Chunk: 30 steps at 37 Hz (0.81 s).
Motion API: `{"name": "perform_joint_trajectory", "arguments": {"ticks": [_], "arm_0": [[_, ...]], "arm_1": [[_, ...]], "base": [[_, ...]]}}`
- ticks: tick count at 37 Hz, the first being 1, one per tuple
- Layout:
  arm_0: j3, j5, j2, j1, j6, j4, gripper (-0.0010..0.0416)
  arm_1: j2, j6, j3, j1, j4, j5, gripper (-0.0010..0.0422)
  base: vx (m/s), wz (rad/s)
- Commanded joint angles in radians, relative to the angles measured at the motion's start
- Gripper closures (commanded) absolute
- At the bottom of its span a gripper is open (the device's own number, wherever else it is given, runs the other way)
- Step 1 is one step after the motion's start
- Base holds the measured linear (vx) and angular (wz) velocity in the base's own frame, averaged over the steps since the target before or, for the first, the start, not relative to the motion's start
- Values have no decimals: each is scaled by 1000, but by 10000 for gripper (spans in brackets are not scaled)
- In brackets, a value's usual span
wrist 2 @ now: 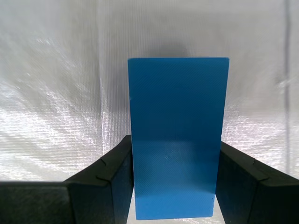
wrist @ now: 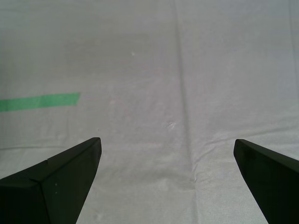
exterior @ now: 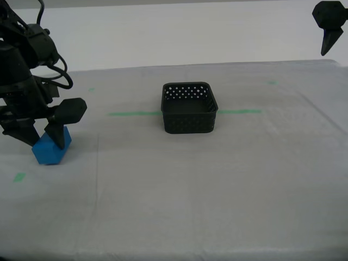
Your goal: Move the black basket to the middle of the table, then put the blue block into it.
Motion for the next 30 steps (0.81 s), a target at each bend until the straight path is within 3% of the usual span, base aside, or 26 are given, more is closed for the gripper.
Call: {"name": "perform_joint_trajectory", "arguments": {"ticks": [1, 11, 22, 30], "arm_0": [[0, 0, 0, 1, -2, 0, 7], [0, 0, 0, 1, -2, 0, 7], [0, 0, 0, 1, -2, 0, 7], [0, 0, 0, 1, -2, 0, 7]], "arm_1": [[-24, -11, 18, -1, -22, -3, 413], [-56, -39, 115, -11, -114, -11, 413], [-56, -80, 270, -79, -170, -56, 413], [-56, -82, 395, -125, -242, -92, 413]], "base": [[0, 0], [0, 0], [0, 0], [0, 0]]}}
